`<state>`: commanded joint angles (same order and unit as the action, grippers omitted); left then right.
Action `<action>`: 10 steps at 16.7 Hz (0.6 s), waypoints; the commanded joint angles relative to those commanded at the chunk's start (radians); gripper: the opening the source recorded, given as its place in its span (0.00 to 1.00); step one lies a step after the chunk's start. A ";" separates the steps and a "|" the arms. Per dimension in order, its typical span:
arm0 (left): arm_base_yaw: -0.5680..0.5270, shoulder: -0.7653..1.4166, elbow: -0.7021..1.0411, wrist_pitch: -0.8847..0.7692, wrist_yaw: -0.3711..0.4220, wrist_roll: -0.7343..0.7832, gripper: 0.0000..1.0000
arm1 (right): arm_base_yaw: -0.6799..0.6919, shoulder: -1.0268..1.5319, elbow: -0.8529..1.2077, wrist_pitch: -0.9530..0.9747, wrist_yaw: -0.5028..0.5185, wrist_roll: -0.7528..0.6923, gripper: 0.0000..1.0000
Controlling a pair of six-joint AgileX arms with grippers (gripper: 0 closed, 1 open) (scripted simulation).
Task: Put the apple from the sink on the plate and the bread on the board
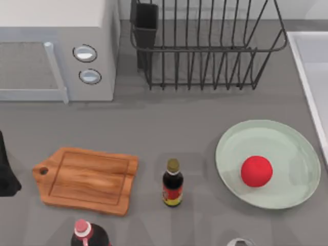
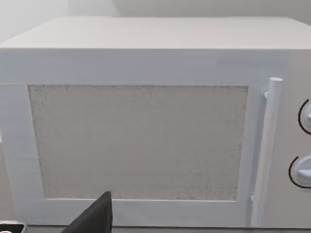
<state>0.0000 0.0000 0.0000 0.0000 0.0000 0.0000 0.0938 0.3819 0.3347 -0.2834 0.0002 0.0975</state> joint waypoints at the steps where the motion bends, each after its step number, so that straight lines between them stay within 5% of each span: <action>1: 0.000 0.000 0.000 0.000 0.000 0.000 1.00 | -0.018 -0.082 -0.072 0.055 0.000 -0.019 1.00; 10: 0.000 0.000 0.000 0.000 0.000 0.000 1.00 | -0.094 -0.382 -0.335 0.283 0.000 -0.098 1.00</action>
<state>0.0000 0.0000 0.0000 0.0000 0.0000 0.0000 0.0000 0.0000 0.0000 0.0000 0.0000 0.0000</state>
